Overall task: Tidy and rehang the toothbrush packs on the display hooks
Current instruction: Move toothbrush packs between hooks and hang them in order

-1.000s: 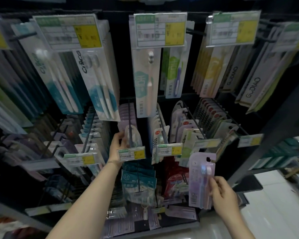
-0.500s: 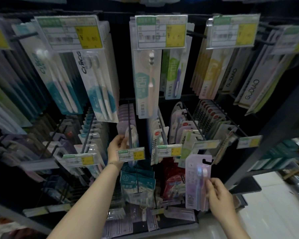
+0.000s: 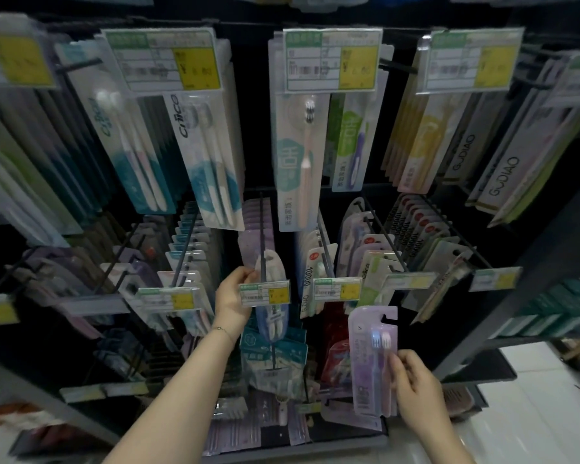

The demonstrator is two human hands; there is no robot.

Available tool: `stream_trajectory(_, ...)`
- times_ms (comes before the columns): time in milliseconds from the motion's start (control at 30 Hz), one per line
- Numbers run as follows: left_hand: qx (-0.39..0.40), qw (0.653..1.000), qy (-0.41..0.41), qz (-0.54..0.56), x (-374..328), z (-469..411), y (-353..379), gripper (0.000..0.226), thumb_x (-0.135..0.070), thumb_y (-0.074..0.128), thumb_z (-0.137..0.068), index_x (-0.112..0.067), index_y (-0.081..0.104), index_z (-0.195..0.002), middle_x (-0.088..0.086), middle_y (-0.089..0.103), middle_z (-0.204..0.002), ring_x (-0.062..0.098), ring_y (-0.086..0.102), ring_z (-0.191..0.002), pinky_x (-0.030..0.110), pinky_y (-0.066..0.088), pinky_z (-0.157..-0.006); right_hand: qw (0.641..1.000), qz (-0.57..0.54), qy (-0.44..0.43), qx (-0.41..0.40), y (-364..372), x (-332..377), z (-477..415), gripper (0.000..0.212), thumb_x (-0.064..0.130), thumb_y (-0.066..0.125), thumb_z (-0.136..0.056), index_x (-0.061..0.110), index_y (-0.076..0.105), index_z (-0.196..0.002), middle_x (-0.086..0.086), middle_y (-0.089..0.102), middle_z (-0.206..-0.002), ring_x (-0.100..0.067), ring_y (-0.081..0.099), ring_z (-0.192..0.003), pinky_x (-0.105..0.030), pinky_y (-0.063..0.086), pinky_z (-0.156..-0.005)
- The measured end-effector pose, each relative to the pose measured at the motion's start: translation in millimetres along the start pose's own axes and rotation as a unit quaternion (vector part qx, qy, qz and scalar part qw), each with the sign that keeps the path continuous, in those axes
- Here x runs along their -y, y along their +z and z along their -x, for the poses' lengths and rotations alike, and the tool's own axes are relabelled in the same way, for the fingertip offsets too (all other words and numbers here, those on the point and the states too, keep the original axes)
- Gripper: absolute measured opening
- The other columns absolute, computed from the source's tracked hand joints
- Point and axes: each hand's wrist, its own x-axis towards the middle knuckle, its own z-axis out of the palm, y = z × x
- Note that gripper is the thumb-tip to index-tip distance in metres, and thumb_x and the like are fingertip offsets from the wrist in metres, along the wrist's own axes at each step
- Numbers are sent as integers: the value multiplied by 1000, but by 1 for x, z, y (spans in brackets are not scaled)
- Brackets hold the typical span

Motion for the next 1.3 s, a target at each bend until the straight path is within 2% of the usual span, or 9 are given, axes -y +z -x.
stream_trajectory(100,5,1000,17,-1,-3,20,-5,21,1,53,-98,-5,64,-82,9,62,-80,19,54,-80,21,47,-66,1000,2,-8,13,4,6,0,19,19,53,-99,23,60,-82,1,63,-67,-9,60,-59,-25,46,-55)
stream_trajectory(233,46,997,51,-28,-5,45,-17,31,5,48,-100,-13,71,-91,-3,75,-87,12,65,-81,23,54,-71,999,10,-26,34,10,11,0,20,18,52,-99,21,60,-81,0,62,-66,-5,57,-57,-25,44,-54)
stream_trajectory(467,49,996,70,-32,-13,74,-22,36,2,46,-103,-24,71,-105,-12,75,-94,4,67,-86,16,55,-71,996,27,-39,76,26,14,-4,22,21,51,-100,19,57,-79,1,58,-64,-4,54,-54,-24,43,-55)
stream_trajectory(600,41,997,54,-34,-19,93,-24,24,0,47,-103,-12,68,-101,-1,64,-73,5,58,-58,15,46,-44,992,42,-58,104,39,23,-8,20,24,50,-101,22,57,-82,1,62,-71,-5,58,-62,-20,43,-56)
stream_trajectory(667,41,997,54,-43,-17,100,-29,19,-2,48,-103,-1,65,-95,6,58,-68,2,54,-49,15,43,-41,989,52,-77,113,47,28,-11,20,25,50,-101,23,56,-81,2,61,-71,-9,59,-65,-23,44,-58)
stream_trajectory(800,16,998,55,-41,-10,107,-49,18,-2,52,-102,1,65,-90,7,59,-69,4,57,-54,17,47,-54,982,54,-114,139,67,45,-16,23,24,51,-100,22,53,-78,3,58,-68,-10,54,-63,-30,43,-60)
stream_trajectory(933,-28,998,36,-37,-1,112,-74,17,-9,56,-101,-3,69,-92,3,63,-68,11,61,-60,32,48,-61,967,78,-159,182,83,67,-21,27,24,52,-100,20,49,-73,1,54,-67,-11,50,-62,-24,35,-57)
stream_trajectory(1033,-53,996,47,-47,-1,119,-87,19,-8,55,-102,-7,70,-90,1,64,-70,10,61,-61,23,50,-59,961,98,-167,198,96,87,-27,29,24,52,-100,20,49,-72,-1,56,-69,-15,53,-65,-28,37,-58)
stream_trajectory(1300,-76,994,53,-60,9,123,-103,23,-9,56,-101,-14,70,-84,2,66,-70,17,63,-62,36,52,-65,970,78,-148,177,108,122,-42,27,31,43,-104,11,61,-108,-7,67,-100,-24,60,-96,-40,49,-85)
